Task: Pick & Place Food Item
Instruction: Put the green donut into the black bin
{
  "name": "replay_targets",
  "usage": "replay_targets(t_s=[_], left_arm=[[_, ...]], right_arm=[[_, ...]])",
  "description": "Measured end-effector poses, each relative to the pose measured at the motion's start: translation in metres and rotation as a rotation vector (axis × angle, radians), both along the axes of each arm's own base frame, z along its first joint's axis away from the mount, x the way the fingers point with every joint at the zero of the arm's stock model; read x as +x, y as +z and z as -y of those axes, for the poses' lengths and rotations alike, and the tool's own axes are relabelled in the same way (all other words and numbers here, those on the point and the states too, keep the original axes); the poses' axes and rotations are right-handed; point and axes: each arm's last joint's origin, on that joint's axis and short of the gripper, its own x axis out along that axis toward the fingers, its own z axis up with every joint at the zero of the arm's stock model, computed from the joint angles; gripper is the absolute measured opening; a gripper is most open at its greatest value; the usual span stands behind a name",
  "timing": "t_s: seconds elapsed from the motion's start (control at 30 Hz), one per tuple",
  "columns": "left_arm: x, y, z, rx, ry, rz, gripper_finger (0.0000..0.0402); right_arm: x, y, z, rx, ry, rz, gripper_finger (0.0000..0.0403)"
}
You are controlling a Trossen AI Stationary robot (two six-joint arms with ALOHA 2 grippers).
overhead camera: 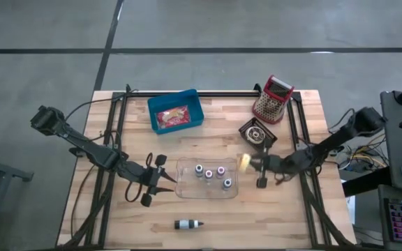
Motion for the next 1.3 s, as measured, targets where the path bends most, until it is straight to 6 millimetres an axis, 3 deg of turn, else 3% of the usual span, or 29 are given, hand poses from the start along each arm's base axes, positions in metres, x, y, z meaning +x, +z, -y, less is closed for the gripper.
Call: replay_targets(t_s=[0.33,0.67,0.87,1.13,1.3], left_arm=[[0.0,0.001,0.0,-0.003,0.0,0.006,0.0156],[0.0,0.001,0.0,-0.019,0.008,0.001,0.0156],[0.0,0.001,0.0,-0.02,0.008,0.001,0.0156],[0.0,0.0,0.0,-0.023,0.009,0.0,0.0156],[0.0,0.0,0.0,-0.027,0.011,-0.001,0.0156]], right_arm=[[-0.014,-0.008,0.027,0.038,-0.333,-0.009,0.0008],[0.0,-0.012,0.045,0.111,-0.567,-0.165,0.0008],[0.007,0.001,0.062,0.201,-0.706,-0.323,0.0008],[0.008,0.031,0.079,0.355,-0.712,-0.527,0.0008],[0.007,0.039,0.096,0.428,-0.724,-0.619,0.0008]])
